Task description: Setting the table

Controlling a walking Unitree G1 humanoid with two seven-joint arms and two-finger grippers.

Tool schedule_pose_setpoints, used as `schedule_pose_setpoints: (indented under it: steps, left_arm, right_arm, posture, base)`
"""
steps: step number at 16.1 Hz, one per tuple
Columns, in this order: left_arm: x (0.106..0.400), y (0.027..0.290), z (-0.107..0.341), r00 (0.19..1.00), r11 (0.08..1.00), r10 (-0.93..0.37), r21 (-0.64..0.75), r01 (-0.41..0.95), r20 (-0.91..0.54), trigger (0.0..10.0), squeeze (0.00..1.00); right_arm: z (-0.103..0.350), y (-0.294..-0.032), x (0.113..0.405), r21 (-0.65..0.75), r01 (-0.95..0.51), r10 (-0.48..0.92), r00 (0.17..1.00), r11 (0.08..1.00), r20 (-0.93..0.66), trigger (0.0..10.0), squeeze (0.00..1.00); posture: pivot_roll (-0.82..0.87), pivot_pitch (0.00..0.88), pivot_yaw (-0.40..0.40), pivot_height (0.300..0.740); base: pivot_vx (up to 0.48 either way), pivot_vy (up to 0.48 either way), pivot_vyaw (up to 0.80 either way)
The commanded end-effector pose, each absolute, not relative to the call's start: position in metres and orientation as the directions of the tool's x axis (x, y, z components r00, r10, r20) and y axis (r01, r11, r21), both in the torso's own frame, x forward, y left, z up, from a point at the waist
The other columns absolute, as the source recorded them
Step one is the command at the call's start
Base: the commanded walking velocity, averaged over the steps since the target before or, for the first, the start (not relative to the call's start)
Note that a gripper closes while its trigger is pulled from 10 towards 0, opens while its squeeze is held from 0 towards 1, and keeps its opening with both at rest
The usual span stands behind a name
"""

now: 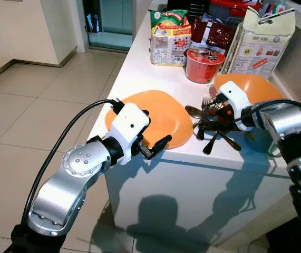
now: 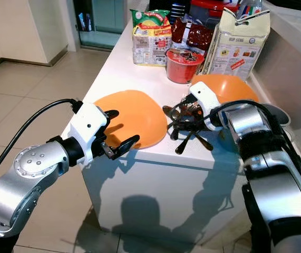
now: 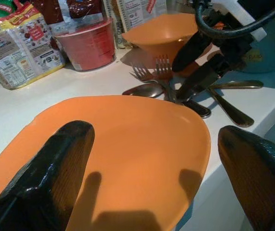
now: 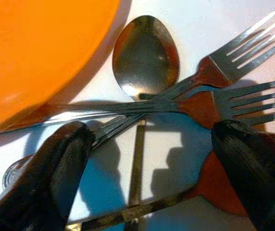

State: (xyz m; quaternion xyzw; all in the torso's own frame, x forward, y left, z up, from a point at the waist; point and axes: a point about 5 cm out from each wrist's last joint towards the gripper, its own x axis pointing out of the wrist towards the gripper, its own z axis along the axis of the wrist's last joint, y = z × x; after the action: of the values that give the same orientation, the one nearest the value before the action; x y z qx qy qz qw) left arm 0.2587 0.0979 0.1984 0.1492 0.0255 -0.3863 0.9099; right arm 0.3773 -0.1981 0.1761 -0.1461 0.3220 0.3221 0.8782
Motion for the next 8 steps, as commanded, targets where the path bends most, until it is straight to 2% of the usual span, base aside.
schedule_pose_setpoints:
  steps: [1,4,8]
  left_arm:
    - [0.2594,0.0948,0.2002,0.693,0.647,-0.703,0.257,0.717,-0.162,10.0,0.00]
    - [0.2602,0.0966,0.1999,0.698,0.651,-0.697,0.262,0.713,-0.165,10.0,0.00]
    - [0.2617,0.0980,0.2000,0.713,0.666,-0.682,0.266,0.697,-0.161,10.0,0.00]
  right_arm:
    - [0.1668,-0.1998,0.3755,-0.030,-0.667,0.462,0.547,0.744,-0.698,0.2,0.00]
    - [0.1673,-0.2015,0.3780,-0.034,-0.691,0.463,0.520,0.722,-0.718,0.0,0.00]
    - [0.1700,-0.2038,0.3805,-0.046,-0.690,0.453,0.522,0.722,-0.723,0.0,0.00]
  posture:
    - [-0.04,0.000,-0.043,0.740]
    - [-0.04,0.000,-0.046,0.740]
    - [-0.04,0.000,-0.056,0.740]
  base:
    - [0.000,0.000,0.00]
    - [0.000,0.000,0.00]
    - [0.000,0.000,0.00]
